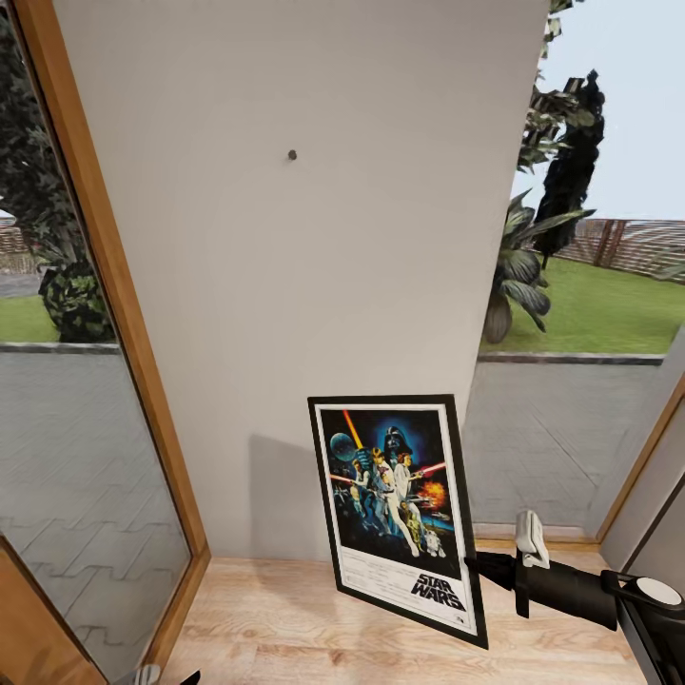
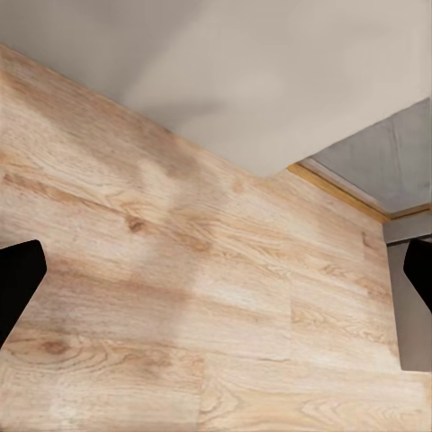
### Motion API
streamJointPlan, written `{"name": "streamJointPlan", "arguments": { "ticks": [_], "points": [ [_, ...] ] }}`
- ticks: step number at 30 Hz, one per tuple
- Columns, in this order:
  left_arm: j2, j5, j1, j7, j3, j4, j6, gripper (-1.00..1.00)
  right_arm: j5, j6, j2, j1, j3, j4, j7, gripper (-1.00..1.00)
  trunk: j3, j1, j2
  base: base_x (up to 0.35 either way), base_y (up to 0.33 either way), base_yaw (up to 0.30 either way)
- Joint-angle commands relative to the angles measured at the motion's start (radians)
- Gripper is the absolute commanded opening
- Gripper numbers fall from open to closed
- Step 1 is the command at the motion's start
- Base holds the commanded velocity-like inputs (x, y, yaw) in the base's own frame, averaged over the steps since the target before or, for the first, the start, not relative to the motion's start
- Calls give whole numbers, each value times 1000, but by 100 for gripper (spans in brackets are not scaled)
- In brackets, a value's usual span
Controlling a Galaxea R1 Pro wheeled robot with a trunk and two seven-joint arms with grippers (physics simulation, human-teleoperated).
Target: Pick up the poster from the kitchen countertop and hang it on one of the wall nails in the kitchen.
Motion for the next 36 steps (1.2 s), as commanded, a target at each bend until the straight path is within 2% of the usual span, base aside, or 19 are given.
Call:
{"name": "streamJointPlan", "arguments": {
  "ticks": [1, 18, 21, 22, 27, 29, 36],
  "points": [
    [0, 6, -1, -1, -8, 0, -6, 100, -2, 14, 0, -1, -1, 0, 6, -100, -1, 0, -1, 0, 0, 0],
    [1, 7, -1, -10, -1, 0, -10, 100, -3, 24, -1, -1, 1, -9, 10, -100, -1, 0, -1, 0, 0, 0],
    [1, 9, -1, -8, 1, 0, -9, 100, -32, 21, 7, -1, 2, -15, 9, -100, -1, 0, -1, 0, 0, 0],
    [1, 9, -1, -7, 0, 0, -8, 100, -117, 63, 36, -1, 6, -102, 8, -100, -1, 0, -1, 0, 0, 0],
    [0, 8, -1, -7, -2, 0, -8, 100, -134, 173, 75, -14, 27, -202, 7, -100, -1, 0, -1, 0, 0, 0],
    [1, 8, -1, -7, -1, 1, -8, 100, -136, 200, 84, -37, 36, -224, 7, -100, -1, 0, -1, 0, 0, 0],
    [1, 8, -1, -7, -1, 1, -8, 100, -138, 287, 93, -116, 65, -245, 6, -100, -1, 0, -1, 0, 0, 0]
  ]
}}
